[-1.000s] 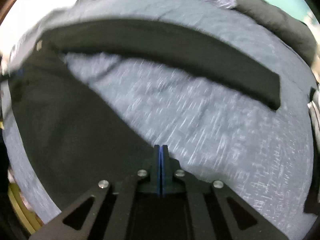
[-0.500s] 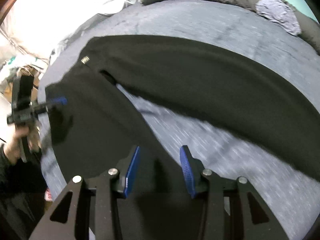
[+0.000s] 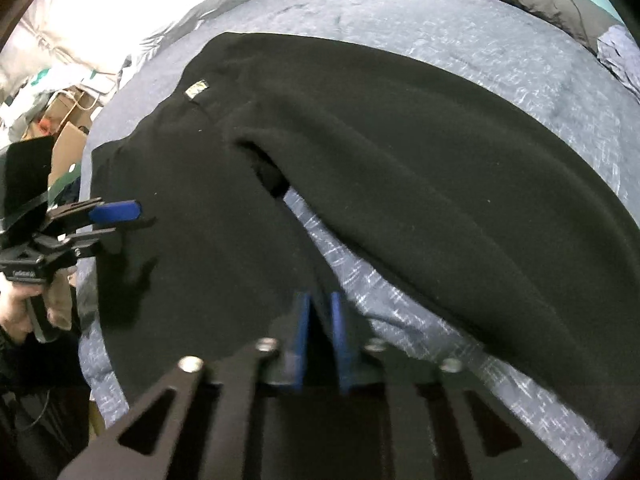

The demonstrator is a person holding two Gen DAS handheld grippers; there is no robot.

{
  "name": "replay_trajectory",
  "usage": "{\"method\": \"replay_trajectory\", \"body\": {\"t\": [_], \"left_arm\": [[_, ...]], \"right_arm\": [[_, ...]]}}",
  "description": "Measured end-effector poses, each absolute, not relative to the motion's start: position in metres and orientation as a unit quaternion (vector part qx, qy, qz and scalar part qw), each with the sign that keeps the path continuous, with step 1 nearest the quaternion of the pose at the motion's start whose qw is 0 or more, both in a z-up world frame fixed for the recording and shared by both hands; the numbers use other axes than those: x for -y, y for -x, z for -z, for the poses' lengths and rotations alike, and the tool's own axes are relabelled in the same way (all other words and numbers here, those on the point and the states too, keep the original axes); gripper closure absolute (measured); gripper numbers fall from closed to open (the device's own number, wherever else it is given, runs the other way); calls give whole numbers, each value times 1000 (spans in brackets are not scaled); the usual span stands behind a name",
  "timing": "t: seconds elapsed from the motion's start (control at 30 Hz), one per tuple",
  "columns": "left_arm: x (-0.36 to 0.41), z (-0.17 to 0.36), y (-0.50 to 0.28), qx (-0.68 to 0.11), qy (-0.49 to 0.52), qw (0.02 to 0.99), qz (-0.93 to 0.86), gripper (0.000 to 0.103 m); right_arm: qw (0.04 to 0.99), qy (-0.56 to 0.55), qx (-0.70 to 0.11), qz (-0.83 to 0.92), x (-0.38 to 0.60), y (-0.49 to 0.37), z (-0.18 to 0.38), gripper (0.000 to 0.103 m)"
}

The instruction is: Fold clothes

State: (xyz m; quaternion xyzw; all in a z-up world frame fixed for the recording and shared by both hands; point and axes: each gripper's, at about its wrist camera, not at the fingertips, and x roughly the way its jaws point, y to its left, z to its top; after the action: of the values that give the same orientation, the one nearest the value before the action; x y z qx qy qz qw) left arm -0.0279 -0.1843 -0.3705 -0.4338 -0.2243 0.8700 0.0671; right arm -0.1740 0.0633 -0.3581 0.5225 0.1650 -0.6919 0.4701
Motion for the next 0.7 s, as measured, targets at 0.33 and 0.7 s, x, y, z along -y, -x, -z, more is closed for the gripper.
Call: {"method": "replay_trajectory", "body": {"t": [0.33,0.7], "left_arm": [[184,371,29,227,434,67,-869,40],[184,371,28,228,435,71,-868,40]], "right_arm": [[437,-521,-184,710,-60,184,360,98],[455,-505,-191,709,-40,180,346,87]]}}
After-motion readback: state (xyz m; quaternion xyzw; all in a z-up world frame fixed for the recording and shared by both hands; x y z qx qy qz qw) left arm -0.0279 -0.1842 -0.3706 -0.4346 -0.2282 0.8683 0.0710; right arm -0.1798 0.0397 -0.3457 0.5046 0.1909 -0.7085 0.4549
